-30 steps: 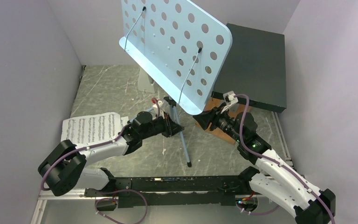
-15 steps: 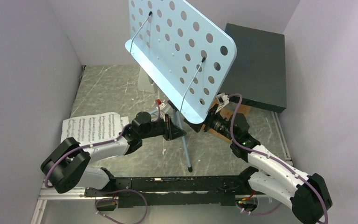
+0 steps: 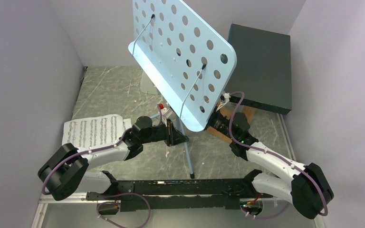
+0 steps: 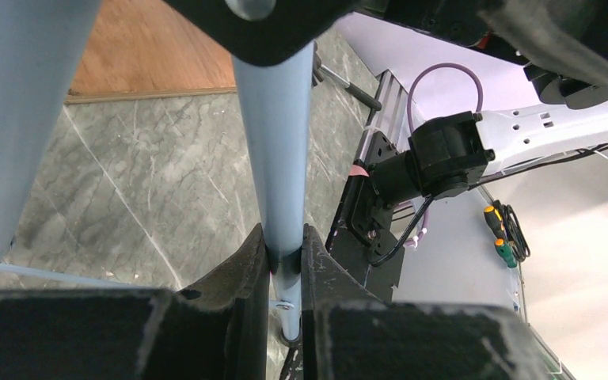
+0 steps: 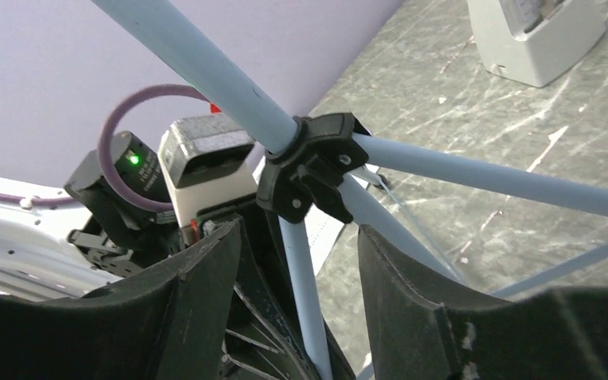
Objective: Set up the instrument practice props
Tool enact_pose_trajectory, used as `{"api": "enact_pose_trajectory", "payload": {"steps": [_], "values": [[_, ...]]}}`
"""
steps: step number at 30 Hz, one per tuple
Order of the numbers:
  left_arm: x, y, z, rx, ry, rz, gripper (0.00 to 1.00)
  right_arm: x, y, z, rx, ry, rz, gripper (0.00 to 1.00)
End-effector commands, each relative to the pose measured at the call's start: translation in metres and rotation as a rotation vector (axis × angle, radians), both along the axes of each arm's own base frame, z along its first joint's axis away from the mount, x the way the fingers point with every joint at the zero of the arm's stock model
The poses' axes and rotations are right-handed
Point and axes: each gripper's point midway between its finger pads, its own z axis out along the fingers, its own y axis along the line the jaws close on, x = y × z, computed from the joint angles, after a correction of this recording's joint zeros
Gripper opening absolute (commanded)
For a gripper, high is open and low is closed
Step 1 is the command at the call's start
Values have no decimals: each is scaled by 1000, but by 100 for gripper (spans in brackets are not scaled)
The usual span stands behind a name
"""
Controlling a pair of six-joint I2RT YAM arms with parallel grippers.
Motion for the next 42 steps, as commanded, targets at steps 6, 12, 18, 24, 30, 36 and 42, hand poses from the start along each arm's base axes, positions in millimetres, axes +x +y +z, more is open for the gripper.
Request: {"api": "enact_pose_trajectory", "payload": {"steps": [6, 12, 18, 24, 30, 36, 42], "values": [[-43, 13, -54, 148, 130, -129, 0, 19, 11, 46, 143, 58, -61, 42], [-43, 16, -51, 137, 113, -115, 0, 28, 19, 30, 30, 125, -155, 32], [-46, 20, -50, 142, 100, -117, 0, 25, 32, 22, -86, 81, -207, 41], [-61, 28, -46, 116, 122, -140, 0, 18, 31, 10, -97, 105, -222, 50], [-72, 38, -38, 117, 117, -152, 0, 13, 39, 15, -65, 89, -172, 53], [-70, 44, -38, 135, 112, -112, 0, 5, 41, 9, -29, 130, -135, 47], [-70, 41, -36, 122, 114, -124, 0, -5, 46, 7, 22, 193, -86, 37]]}}
